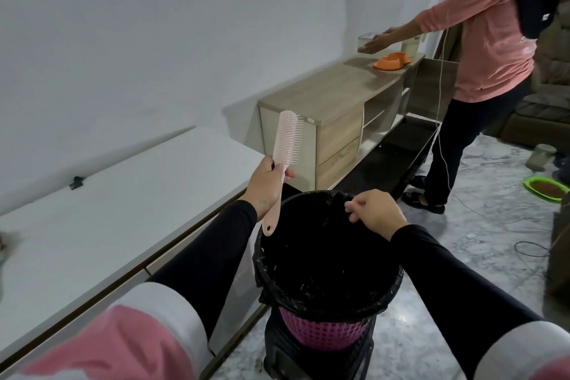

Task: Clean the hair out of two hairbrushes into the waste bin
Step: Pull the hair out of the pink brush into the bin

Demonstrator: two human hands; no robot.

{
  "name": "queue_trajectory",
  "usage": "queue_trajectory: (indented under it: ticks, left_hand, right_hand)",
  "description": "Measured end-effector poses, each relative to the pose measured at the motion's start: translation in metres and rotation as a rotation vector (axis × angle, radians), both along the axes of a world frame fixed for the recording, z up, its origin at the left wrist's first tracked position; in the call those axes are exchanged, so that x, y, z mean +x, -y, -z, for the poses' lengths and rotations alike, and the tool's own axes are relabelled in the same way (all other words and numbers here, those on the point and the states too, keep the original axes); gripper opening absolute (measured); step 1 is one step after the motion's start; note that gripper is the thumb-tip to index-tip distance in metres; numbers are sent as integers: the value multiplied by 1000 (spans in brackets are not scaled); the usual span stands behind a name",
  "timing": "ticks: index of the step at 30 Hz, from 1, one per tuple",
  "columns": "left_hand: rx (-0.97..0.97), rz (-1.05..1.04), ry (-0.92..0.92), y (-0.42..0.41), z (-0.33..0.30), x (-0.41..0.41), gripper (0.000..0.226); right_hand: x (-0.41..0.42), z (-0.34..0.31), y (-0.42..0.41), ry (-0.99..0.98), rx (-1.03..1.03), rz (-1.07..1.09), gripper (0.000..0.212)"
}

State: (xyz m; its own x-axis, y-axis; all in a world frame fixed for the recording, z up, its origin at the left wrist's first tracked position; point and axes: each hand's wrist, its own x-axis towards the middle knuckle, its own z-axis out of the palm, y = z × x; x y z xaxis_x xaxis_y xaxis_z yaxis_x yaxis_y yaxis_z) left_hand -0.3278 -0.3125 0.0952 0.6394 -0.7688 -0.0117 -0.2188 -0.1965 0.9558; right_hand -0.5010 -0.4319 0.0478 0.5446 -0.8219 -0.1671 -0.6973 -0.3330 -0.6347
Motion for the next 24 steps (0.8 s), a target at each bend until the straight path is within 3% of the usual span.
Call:
queue_trajectory:
  ticks: [3, 6, 9, 12, 14, 15, 19, 24]
  left_hand:
    - [6, 8, 6, 0, 0, -2, 30]
    - [8, 3, -8, 1, 1, -3, 29]
    - [9, -9, -24, 0, 3, -1, 22]
    - [25, -12, -24, 0, 6, -1, 21]
    - [21, -18, -42, 0, 9, 1, 22]
    - [17, -22, -57, 0, 10, 0, 24]
    - [-2, -52, -102, -2, 14, 3, 30]
    - [7, -143, -186, -13, 21, 15, 28]
  right_hand:
    - [2, 6, 1, -6, -83, -15, 44]
    - [3, 9, 2, 66, -23, 95, 12]
    - [7, 15, -1, 26, -25, 19, 19]
    - [11, 18, -12, 132, -74, 77, 12]
    - [17, 18, -20, 122, -97, 136, 38]
    - [22, 19, -24, 109, -40, 133, 45]
    - [50, 23, -52, 247, 284, 14, 35]
    - [93, 8, -100, 521, 866, -16, 41]
